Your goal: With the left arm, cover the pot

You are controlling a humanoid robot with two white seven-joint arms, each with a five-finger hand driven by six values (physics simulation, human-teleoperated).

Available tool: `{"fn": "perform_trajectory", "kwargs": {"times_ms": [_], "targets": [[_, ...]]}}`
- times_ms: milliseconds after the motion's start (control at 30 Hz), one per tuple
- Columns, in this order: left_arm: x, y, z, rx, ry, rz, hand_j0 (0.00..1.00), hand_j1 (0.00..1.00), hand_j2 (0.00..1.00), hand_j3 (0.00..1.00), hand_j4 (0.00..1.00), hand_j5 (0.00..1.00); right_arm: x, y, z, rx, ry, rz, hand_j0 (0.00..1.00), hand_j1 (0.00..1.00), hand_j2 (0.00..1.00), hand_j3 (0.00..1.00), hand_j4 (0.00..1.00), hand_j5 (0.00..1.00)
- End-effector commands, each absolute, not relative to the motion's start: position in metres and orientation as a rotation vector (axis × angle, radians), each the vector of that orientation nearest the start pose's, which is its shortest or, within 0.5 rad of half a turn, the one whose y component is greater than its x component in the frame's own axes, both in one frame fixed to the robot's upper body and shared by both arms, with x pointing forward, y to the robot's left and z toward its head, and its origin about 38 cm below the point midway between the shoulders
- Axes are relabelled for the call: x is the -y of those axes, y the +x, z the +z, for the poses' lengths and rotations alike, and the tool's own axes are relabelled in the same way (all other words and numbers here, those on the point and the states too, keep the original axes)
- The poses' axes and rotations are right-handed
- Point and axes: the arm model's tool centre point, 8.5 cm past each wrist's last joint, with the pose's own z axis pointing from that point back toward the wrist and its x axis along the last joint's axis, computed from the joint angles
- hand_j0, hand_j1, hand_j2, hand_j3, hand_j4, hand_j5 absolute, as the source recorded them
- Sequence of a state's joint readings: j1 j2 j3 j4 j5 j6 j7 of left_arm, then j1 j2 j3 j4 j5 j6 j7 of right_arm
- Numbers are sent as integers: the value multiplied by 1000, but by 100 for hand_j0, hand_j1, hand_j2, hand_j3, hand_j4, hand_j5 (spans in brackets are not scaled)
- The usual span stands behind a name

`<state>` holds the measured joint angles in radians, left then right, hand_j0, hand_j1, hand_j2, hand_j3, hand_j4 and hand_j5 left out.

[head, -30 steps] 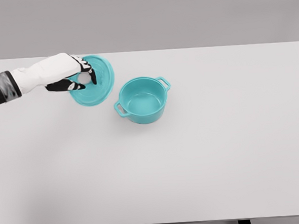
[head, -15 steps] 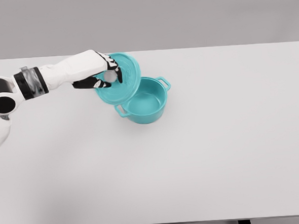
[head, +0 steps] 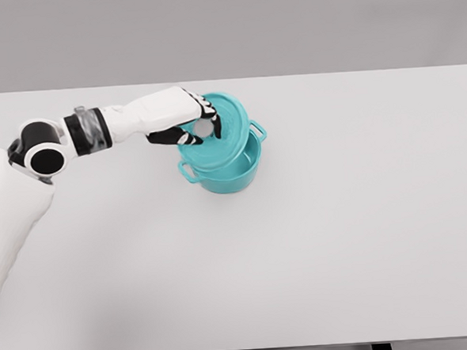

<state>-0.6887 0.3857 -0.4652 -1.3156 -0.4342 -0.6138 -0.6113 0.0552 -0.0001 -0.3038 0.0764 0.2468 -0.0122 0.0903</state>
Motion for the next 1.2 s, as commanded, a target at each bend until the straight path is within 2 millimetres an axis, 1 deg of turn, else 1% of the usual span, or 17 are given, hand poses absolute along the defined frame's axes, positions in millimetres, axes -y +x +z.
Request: {"fn": "perform_trajectory", "kwargs": {"times_ms": [0,267,633,867,933,1000,1067,1167], "targets": [[-173,475,215,1730,199,-1919,46,46,46,46,46,46,256,-59,-258,-111,22,-68,100,100,100,100,100,100],[-163,480,208,1720,186,-1914,47,47,47,47,47,47,256,-59,-258,-111,22,-68,100,100,100,100,100,100],[-164,479,206,1719,179,-1910,48,48,48,48,48,48,256,-59,-258,-111,22,-68,100,100,100,100,100,100],[-162,476,212,1744,179,-1910,48,48,48,48,48,48,256,-59,-258,-111,22,-68,100,100,100,100,100,100],[-160,472,221,1772,193,-1925,47,47,47,47,47,47,256,-59,-258,-111,22,-68,100,100,100,100,100,100],[-164,472,222,1766,201,-1928,47,47,47,47,47,47,256,-59,-258,-111,22,-69,100,100,100,100,100,100],[-167,465,229,1789,209,-1943,47,47,47,47,47,47,256,-59,-258,-111,22,-68,100,100,100,100,100,100],[-176,463,229,1775,224,-1950,48,48,48,48,48,48,256,-59,-258,-111,22,-68,100,100,100,100,100,100]]}}
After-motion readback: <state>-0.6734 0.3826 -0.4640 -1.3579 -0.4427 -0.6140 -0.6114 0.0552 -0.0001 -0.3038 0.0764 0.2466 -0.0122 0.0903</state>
